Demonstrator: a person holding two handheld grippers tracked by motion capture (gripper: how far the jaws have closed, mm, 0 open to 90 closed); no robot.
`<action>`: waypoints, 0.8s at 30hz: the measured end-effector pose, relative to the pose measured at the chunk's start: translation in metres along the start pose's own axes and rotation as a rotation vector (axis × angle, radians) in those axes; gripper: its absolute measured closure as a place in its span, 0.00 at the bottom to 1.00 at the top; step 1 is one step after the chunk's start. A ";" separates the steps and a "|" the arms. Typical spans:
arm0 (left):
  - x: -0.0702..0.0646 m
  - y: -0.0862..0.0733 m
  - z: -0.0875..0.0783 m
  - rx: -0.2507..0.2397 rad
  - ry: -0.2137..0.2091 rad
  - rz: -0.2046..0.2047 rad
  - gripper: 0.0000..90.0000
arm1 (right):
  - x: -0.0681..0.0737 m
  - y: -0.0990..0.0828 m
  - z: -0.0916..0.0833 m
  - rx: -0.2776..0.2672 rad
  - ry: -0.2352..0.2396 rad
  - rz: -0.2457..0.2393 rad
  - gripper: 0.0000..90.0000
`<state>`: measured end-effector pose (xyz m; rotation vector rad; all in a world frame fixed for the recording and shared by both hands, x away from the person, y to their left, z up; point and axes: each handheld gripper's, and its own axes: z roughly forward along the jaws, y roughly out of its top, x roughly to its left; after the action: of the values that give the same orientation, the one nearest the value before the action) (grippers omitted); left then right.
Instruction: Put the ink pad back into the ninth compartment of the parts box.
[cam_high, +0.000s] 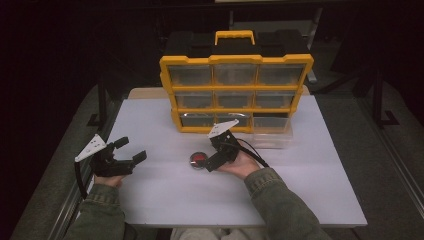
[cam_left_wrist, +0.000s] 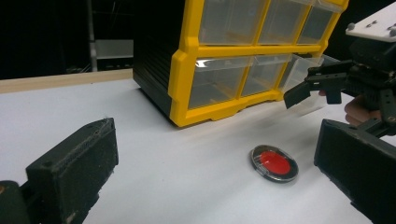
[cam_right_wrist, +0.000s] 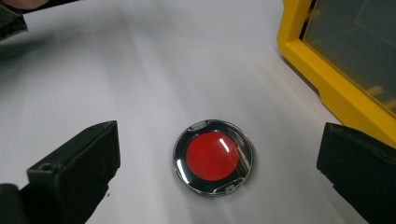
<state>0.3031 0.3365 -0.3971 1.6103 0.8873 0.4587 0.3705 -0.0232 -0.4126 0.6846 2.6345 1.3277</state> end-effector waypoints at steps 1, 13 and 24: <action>0.000 0.000 0.000 0.000 -0.001 -0.001 0.00 | 0.000 0.000 0.001 0.002 0.001 0.001 0.00; 0.000 0.000 0.001 0.002 -0.004 -0.002 0.00 | -0.003 -0.006 0.019 0.037 0.008 0.011 0.00; 0.000 0.000 0.001 0.002 -0.008 -0.003 0.00 | -0.004 -0.009 0.032 0.071 0.009 0.012 0.00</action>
<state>0.3037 0.3357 -0.3978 1.6117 0.8846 0.4485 0.3805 -0.0061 -0.4396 0.7056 2.7010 1.2483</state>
